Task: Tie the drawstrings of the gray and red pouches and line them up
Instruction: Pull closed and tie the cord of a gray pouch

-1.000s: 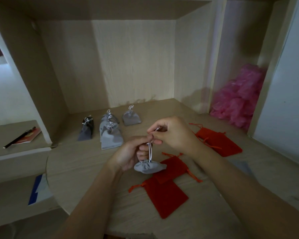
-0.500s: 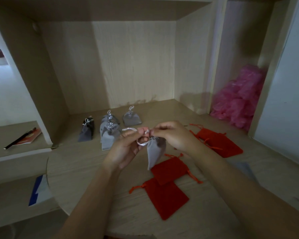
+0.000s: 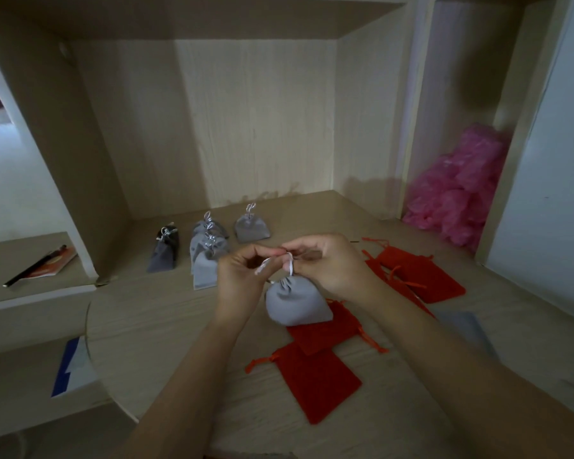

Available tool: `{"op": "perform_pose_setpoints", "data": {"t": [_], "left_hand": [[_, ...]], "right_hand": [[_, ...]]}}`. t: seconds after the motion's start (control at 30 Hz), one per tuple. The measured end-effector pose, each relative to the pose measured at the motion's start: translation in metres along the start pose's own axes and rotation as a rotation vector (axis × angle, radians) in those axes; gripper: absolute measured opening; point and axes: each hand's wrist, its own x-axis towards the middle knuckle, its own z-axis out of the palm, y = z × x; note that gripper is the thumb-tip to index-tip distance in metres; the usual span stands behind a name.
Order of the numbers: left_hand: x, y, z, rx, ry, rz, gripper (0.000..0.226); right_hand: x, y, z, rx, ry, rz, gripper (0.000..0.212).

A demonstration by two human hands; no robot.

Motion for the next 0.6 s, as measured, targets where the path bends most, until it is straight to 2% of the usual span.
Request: {"op": "perform_pose_setpoints", "data": {"t": [0.23,0.3,0.33,0.43,0.6], "left_hand": [[0.002,-0.001,0.001,-0.144,0.049,-0.160,0.008],[0.004,-0.001,-0.001,-0.286,0.066,-0.225,0.012],[0.005,0.001,-0.003,-0.384,0.059,-0.253,0.015],[0.006,0.007,-0.006,-0.618,-0.065,-0.332,0.021],[0.002,0.009,-0.002,-0.626,-0.237,-0.420,0.017]], "right_hand": [[0.007,0.006,-0.007,-0.198,0.179,-0.092,0.011],[0.008,0.012,-0.015,-0.271,0.252,-0.108,0.008],[0.009,0.015,-0.020,-0.280,0.299,-0.100,0.013],[0.012,0.024,-0.033,-0.117,0.387,0.028,0.029],[0.013,0.021,-0.035,-0.023,0.436,0.082,0.028]]}}
